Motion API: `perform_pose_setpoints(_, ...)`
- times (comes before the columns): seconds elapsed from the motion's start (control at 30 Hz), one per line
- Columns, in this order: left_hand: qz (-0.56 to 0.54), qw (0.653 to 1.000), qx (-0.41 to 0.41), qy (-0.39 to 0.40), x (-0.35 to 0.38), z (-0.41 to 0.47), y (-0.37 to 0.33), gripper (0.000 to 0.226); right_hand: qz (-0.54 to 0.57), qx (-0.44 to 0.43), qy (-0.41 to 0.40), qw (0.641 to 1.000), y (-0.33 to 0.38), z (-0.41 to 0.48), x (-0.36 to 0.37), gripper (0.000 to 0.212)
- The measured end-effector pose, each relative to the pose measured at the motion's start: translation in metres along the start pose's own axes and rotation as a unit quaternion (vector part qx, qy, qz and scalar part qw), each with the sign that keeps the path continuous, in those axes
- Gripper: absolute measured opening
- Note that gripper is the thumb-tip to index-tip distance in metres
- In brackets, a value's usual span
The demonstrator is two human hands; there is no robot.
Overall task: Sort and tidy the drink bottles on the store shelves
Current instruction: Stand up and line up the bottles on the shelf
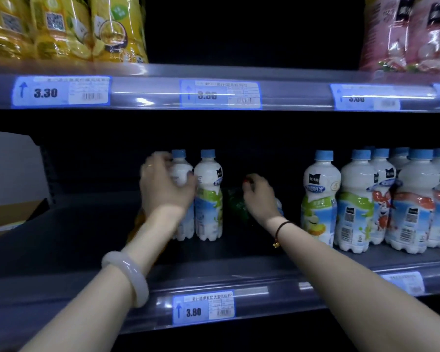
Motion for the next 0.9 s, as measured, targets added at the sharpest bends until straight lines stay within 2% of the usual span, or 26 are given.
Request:
perform_pose_setpoints(0.03, -0.042, 0.997, 0.055, 0.015, 0.01, -0.004, -0.03, 0.035, -0.059, 0.019, -0.008, 0.998, -0.01, 0.006, -0.004, 0.034)
perform_pose_setpoints(0.1, -0.097, 0.977, 0.1, 0.164, 0.067, -0.023, -0.072, 0.022, -0.149, 0.078, 0.008, 0.986, -0.035, 0.014, -0.003, 0.036)
perform_pose_setpoints(0.2, -0.006, 0.927, 0.044, 0.372, 0.16, -0.062, -0.073, 0.032, -0.128, 0.164, 0.053, 0.977, -0.068, 0.011, 0.002, 0.037)
perform_pose_setpoints(0.27, -0.013, 0.886, -0.011, 0.463, 0.197, -0.087, -0.058, 0.044, -0.094, 0.176, 0.066, 0.978, -0.081, 0.012, 0.0, 0.035)
perform_pose_setpoints(0.33, -0.056, 0.853, -0.044, 0.517, 0.212, -0.105, -0.05, 0.051, -0.076, 0.184, 0.065, 0.978, -0.091, 0.012, -0.003, 0.04)
perform_pose_setpoints(0.4, -0.076, 0.848, -0.065, 0.52, 0.216, -0.113, -0.042, 0.049, -0.061, 0.185, 0.069, 0.978, -0.095, 0.01, -0.003, 0.043)
perform_pose_setpoints(0.53, -0.083, 0.864, -0.087, 0.488, 0.212, -0.109, -0.039, 0.042, -0.089, 0.149, 0.089, 0.981, -0.085, 0.005, 0.0, 0.044)
perform_pose_setpoints(0.6, -0.064, 0.867, -0.082, 0.487, 0.205, -0.105, -0.041, 0.04, -0.131, 0.132, 0.11, 0.976, -0.078, 0.0, 0.002, 0.051)
perform_pose_setpoints(0.7, -0.032, 0.876, -0.072, 0.476, 0.187, -0.098, -0.043, 0.033, -0.209, 0.129, 0.143, 0.959, -0.073, -0.012, 0.005, 0.051)
perform_pose_setpoints(0.8, 0.045, 0.888, -0.072, 0.452, 0.172, -0.09, -0.043, 0.028, -0.285, 0.133, 0.178, 0.932, -0.069, -0.03, 0.004, 0.059)
perform_pose_setpoints(0.9, 0.159, 0.886, -0.122, 0.418, 0.156, -0.08, -0.03, 0.046, -0.316, 0.075, 0.211, 0.922, -0.053, -0.051, -0.001, 0.06)
Point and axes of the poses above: each hand's wrist, its own z-axis towards the middle knuckle, its own x-axis out of the palm, y = z × x, the point moved 10 cm from there along z, towards the middle knuckle, and after that the axes turned 10 degrees about x, right-handed, at the moved point
